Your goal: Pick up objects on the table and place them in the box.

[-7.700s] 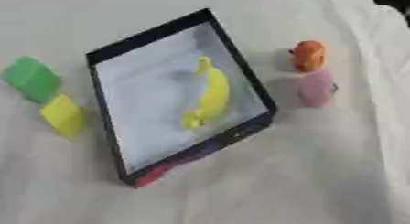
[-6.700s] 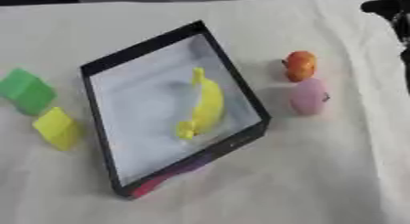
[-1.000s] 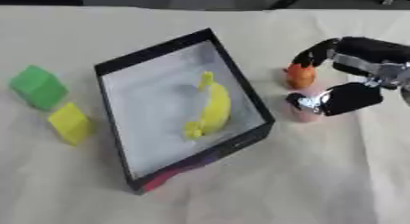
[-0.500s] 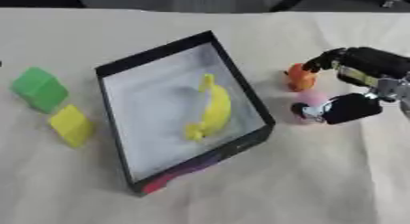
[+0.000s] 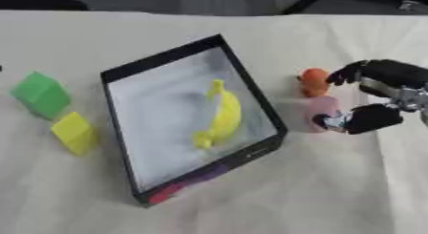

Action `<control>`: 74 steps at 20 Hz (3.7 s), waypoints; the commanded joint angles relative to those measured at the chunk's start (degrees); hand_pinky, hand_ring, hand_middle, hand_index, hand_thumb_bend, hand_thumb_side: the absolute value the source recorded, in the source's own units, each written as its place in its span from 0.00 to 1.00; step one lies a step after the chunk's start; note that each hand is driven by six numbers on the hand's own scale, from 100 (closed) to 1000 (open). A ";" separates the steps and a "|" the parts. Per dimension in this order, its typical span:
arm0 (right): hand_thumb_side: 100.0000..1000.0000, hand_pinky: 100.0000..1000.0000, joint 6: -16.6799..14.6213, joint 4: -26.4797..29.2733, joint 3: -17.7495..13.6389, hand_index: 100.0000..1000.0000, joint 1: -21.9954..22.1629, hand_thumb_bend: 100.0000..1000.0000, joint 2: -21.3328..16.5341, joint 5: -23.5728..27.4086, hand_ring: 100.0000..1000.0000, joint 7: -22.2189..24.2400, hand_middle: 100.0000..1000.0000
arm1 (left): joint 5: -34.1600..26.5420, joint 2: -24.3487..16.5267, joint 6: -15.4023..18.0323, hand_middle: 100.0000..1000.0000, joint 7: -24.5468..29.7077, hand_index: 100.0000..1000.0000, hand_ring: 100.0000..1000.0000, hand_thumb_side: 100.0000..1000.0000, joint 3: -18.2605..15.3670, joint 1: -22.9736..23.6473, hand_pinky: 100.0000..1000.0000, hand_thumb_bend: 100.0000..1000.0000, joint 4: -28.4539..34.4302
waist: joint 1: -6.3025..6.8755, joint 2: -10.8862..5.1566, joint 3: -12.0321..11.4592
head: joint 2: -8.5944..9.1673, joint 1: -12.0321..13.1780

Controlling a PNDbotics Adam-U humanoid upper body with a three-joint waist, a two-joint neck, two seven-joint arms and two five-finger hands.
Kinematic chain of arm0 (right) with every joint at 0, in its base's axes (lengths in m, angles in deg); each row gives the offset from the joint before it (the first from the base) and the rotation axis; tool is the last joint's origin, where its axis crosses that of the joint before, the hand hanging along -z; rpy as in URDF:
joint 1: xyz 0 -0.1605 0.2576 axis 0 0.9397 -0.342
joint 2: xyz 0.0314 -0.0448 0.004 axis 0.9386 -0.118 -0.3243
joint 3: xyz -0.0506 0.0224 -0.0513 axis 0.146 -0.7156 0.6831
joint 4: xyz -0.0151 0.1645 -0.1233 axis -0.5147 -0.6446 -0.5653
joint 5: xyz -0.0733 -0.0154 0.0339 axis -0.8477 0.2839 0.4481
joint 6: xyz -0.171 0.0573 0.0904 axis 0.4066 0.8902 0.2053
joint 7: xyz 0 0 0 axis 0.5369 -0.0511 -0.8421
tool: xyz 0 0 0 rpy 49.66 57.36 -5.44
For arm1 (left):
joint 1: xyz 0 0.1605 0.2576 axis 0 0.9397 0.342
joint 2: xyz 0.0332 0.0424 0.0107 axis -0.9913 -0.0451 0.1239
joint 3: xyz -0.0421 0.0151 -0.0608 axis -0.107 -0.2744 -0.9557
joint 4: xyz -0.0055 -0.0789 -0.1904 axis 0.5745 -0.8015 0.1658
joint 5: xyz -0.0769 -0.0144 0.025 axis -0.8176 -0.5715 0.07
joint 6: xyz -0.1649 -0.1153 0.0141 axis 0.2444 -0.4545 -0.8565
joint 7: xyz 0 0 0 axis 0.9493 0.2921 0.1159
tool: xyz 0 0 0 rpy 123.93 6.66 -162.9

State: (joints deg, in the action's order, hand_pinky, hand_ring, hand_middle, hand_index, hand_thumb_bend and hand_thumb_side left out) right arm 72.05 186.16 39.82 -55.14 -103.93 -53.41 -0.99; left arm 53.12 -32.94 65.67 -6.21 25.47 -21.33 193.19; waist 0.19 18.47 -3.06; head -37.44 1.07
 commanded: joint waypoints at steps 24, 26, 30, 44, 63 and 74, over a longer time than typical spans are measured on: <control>0.42 0.86 -2.61 -8.28 0.46 0.81 -3.02 0.31 4.45 -1.81 0.76 1.71 0.61 | -0.20 -0.75 0.30 0.76 0.56 0.79 0.75 0.93 0.29 -1.05 0.79 0.11 1.18 | 0.52 -0.60 -0.47 | -0.13 -0.54; 0.38 0.84 -3.87 -9.65 0.23 0.79 -3.40 0.34 5.17 -4.02 0.73 -0.57 0.58 | -0.20 -0.72 0.29 0.76 0.64 0.79 0.75 0.93 0.35 -1.09 0.79 0.11 1.18 | 0.55 -0.50 -0.49 | -0.02 -0.50; 0.38 0.78 -7.02 -11.47 0.25 0.72 -3.30 0.29 6.14 -8.22 0.65 -5.58 0.51 | -0.15 -0.66 0.28 0.76 0.78 0.79 0.75 0.93 0.40 -1.16 0.79 0.11 1.18 | 0.61 -0.31 -0.53 | -0.09 -0.45; 0.23 0.73 -7.36 2.66 -0.43 0.64 -0.32 0.00 -0.44 1.80 0.55 -8.46 0.45 | -0.32 -1.04 0.14 0.76 0.90 0.79 0.75 0.93 0.45 -1.10 0.79 0.11 1.18 | 0.10 -0.87 -0.40 | -0.48 -0.34; 0.08 0.76 -6.61 15.42 -4.31 0.62 -14.04 0.00 8.01 9.49 0.54 -2.85 0.43 | -1.13 -1.07 1.42 0.76 -0.51 0.79 0.75 0.91 -1.12 -0.88 0.79 0.12 1.18 | 0.01 -1.83 0.04 | -1.08 -1.12; 0.16 0.76 -11.02 1.90 2.98 0.62 -19.49 0.00 18.21 0.71 0.54 4.27 0.43 | -2.66 -0.81 2.92 0.76 -1.46 0.79 0.75 0.90 -2.65 -1.83 0.79 0.12 1.18 | 0.10 -1.46 -0.80 | -1.19 -2.50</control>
State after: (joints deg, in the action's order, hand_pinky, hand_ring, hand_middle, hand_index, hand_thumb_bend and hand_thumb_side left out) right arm 61.72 189.27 42.69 -73.44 -85.85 -51.50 2.52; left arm 50.62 -32.90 68.24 -7.66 23.57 -22.51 193.19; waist 0.19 18.48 -3.78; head -38.73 -1.17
